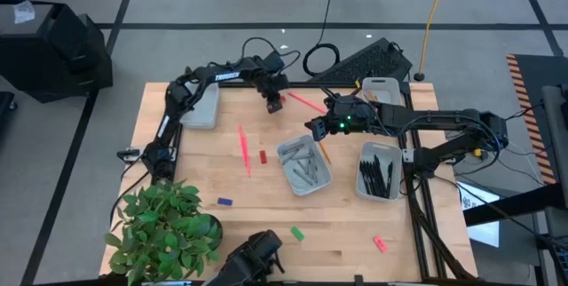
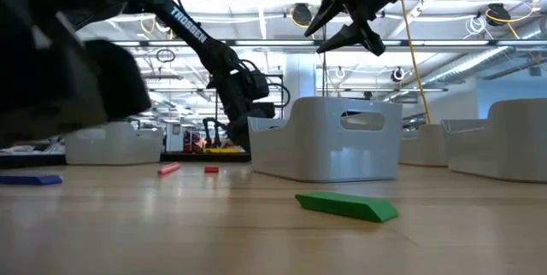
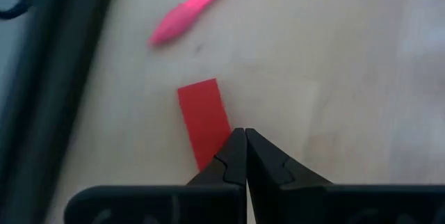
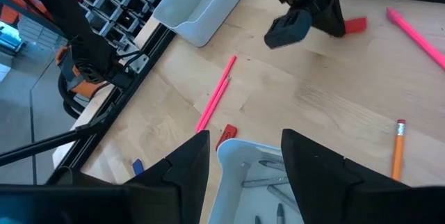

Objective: Sort crayons/erasers/pens/pencils in bins
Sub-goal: Put the red eraser into the top left gray bin

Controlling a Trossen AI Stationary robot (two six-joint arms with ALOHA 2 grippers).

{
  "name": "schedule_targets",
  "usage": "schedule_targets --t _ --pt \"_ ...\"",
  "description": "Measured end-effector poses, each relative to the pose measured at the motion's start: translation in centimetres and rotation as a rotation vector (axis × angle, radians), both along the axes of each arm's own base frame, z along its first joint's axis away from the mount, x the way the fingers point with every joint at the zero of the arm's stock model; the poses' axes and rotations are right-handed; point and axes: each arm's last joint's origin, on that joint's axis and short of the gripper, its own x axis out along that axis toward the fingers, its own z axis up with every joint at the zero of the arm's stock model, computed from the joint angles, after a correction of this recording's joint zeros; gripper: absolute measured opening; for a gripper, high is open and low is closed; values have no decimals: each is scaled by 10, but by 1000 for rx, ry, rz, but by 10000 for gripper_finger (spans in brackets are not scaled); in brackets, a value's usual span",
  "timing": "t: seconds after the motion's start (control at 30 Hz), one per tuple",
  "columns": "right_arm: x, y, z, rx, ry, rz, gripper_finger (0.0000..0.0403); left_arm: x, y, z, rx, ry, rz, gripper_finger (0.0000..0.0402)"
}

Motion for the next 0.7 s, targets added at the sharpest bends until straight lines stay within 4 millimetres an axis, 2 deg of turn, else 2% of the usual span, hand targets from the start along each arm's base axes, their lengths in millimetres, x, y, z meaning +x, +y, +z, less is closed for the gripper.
schedule_targets --t 0.13,0.23,0.3,0.47,0.7 --pt "0 0 0 -14 6 10 171 -5 2 10 74 51 28 7" --pt "0 0 0 -17 6 12 171 -7 2 23 122 48 42 28" --pt "0 0 0 -18 6 12 171 -8 4 29 148 39 52 50" --pt "0 2 0 -17 4 19 171 -13 15 28 173 15 73 122" --pt "2 11 0 4 -2 41 171 -15 22 27 205 -62 -106 201"
